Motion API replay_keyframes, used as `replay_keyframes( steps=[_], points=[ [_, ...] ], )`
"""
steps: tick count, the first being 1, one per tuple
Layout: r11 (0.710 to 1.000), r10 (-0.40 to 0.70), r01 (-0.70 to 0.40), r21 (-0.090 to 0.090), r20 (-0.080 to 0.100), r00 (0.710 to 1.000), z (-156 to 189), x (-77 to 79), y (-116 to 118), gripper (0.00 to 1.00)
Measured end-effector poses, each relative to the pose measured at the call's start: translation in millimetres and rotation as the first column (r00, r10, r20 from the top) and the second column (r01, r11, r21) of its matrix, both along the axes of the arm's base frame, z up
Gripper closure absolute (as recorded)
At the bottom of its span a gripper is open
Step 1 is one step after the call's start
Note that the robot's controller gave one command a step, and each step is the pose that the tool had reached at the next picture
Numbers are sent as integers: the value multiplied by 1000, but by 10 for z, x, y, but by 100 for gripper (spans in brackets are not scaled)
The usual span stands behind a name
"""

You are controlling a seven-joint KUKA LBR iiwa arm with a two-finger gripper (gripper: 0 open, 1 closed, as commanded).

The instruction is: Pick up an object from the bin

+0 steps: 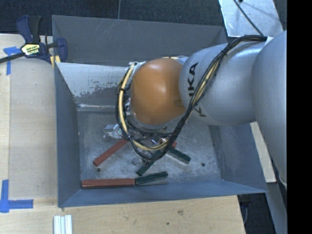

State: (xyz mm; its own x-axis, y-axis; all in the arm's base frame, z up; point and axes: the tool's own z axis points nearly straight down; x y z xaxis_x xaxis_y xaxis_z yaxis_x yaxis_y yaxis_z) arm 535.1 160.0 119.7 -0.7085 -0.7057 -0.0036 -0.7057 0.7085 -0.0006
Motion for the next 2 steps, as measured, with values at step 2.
replay_keyframes(
  steps=[2],
  points=[
    [1000,4,-4,-1,-2,1000,-497,132,-195,0]
  ],
)
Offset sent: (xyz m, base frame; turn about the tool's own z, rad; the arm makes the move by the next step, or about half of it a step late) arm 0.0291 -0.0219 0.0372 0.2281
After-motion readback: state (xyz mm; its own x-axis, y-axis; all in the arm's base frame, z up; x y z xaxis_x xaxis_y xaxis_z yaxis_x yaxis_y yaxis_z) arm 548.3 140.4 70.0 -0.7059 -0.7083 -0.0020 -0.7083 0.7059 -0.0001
